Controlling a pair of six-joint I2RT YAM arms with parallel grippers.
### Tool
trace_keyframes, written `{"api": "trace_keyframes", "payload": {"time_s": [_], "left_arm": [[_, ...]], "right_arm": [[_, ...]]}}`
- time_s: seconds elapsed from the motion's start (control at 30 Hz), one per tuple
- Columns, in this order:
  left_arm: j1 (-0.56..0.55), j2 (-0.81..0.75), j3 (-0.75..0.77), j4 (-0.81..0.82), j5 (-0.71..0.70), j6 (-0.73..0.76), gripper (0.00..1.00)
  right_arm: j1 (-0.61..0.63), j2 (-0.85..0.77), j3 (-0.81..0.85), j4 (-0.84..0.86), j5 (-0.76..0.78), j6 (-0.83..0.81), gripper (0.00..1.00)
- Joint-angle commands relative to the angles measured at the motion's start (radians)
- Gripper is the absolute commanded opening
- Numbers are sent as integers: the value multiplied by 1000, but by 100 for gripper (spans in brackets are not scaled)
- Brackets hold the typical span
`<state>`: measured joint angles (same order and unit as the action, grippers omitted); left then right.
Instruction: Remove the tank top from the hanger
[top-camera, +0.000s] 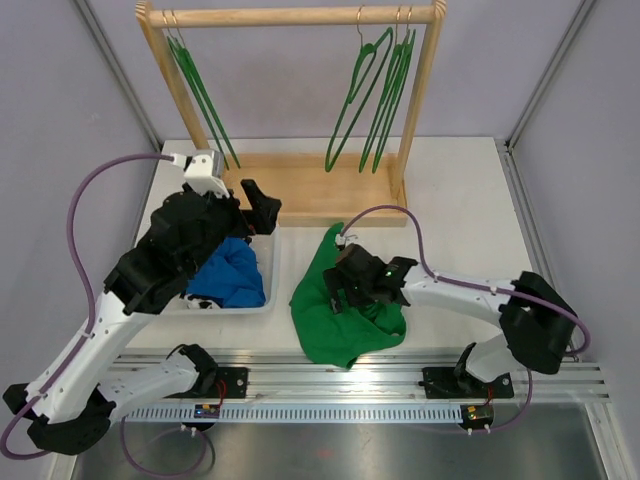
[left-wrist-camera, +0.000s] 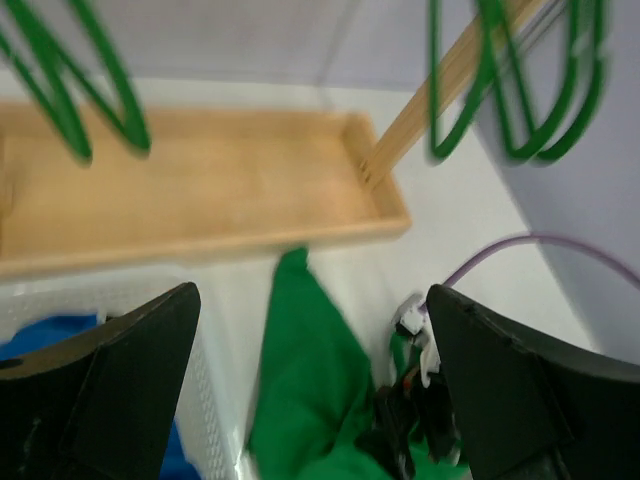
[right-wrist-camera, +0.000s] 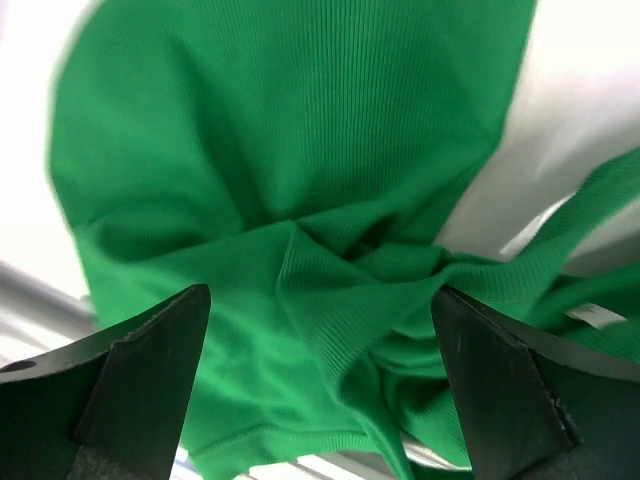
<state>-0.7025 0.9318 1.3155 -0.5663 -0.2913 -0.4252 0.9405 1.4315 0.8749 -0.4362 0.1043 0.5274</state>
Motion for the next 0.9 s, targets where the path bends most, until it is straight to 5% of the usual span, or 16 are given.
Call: {"api": "trace_keyframes", "payload": {"time_s": [0.0,0.13,0.2,0.27,0.33,0.4,0.53,0.87], "left_arm": [[-2,-98,-85,-156,-78,-93,99],[-2,-169,-96,-328,-167,-107,99],[-2,-188,-101,-383,-189,-66,99],[-2,-220,-113,-380,-187,9,99],[-2,-264,-157,-325,-186,64,99],[-2,-313,-214,-265,-234,113,99],[11,-427,-334,-143,-310,111,99],[96,-613,-380,-208,-541,11,99]], "right_arm": [[55,131,71,-71,196,29,99],[90,242,84,-44,210,43,97],[92,282,72,-9,193,48,86],[92,290,62,14,180,54,62],[92,268,44,43,179,57,24],[93,221,38,47,193,66,0],[96,113,64,-2,233,82,0],[113,1,413,-211,213,-47,0]]}}
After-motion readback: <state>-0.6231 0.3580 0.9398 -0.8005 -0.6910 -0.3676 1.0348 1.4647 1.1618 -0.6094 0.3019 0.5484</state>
